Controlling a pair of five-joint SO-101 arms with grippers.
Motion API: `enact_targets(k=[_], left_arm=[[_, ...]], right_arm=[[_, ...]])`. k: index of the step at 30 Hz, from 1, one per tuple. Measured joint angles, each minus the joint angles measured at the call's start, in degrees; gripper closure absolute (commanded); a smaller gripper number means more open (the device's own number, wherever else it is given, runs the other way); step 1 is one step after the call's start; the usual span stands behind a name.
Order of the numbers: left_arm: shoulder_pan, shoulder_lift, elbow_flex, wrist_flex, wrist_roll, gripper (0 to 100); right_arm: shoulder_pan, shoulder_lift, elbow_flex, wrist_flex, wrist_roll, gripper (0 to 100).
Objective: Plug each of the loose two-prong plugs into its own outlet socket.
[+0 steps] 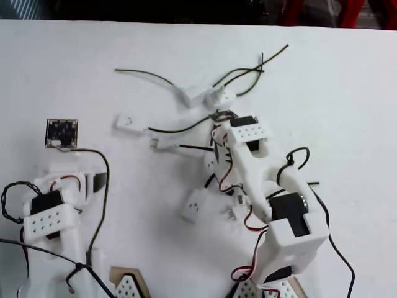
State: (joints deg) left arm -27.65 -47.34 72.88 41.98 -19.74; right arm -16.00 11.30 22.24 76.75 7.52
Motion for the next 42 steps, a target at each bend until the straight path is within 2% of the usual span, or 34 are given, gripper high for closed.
enact_targets(k=[9, 14, 26, 29, 35, 42], left_arm=[[0.0, 0.0, 0.0, 0.0, 0.0, 67], [0.0, 0.0, 0.0, 0.0, 0.0, 67], [0.0, 0.0, 0.0, 0.0, 0.0, 67], [0.0, 0.0, 0.0, 0.0, 0.0, 67], [0.0, 0.0, 0.0, 0.0, 0.0, 67], [0.0, 0.0, 0.0, 0.0, 0.0, 67]], right_arm=[[0.0, 0.0, -1.05, 0.0, 0.0, 97.8], [-0.09, 0.0, -1.05, 0.09, 0.0, 90.0], [-0.26, 0.18, -1.05, 0.88, 0.0, 92.5], [-0.26, 0.18, -1.05, 0.88, 0.0, 98.5], [-0.09, 0.18, -1.41, 0.88, 0.0, 98.1], [-0.26, -10.64, -1.41, 6.33, 0.0, 98.1]])
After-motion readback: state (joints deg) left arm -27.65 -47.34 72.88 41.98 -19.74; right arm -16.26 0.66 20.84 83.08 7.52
